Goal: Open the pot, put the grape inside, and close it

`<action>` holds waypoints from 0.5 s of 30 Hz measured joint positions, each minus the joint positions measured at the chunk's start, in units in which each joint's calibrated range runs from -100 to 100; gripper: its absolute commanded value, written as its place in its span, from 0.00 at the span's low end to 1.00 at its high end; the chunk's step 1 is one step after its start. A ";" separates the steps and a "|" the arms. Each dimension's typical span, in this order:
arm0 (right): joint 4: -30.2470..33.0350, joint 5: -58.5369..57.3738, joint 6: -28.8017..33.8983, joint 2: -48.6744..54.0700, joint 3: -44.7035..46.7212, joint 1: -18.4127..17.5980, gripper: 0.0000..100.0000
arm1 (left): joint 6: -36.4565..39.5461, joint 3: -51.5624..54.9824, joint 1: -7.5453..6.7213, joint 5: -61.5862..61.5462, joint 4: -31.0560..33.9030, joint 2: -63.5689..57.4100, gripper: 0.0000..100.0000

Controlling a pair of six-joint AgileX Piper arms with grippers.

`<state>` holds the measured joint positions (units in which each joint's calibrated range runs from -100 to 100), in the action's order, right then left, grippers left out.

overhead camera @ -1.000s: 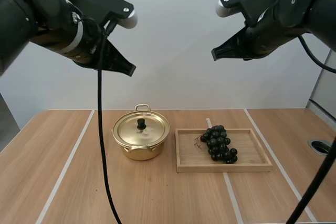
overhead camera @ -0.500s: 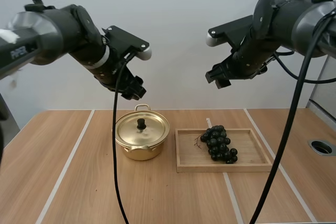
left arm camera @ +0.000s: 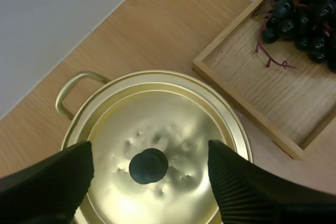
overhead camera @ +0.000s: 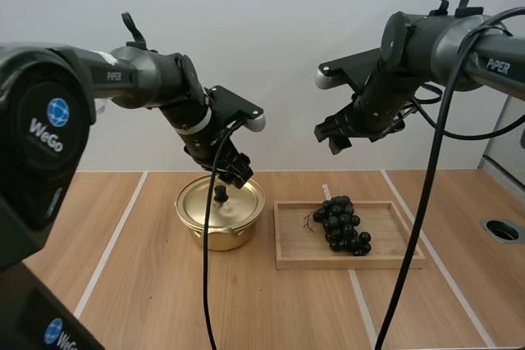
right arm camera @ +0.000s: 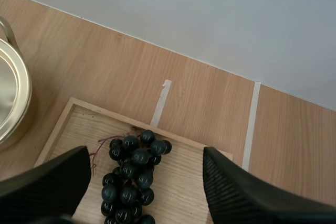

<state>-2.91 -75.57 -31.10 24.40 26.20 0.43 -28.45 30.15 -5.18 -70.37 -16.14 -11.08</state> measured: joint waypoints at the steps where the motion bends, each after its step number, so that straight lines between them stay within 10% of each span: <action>1: 0.00 0.00 0.00 -0.13 0.00 0.00 1.00 | 0.13 0.00 0.00 0.20 0.23 1.17 1.00; 15: -1.08 0.00 0.00 -0.13 0.00 0.00 1.00 | 7.13 -4.65 0.00 -3.76 5.62 12.96 1.00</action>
<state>-3.98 -75.57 -31.10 24.27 26.20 0.43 -21.32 25.50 -5.18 -74.13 -10.52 1.88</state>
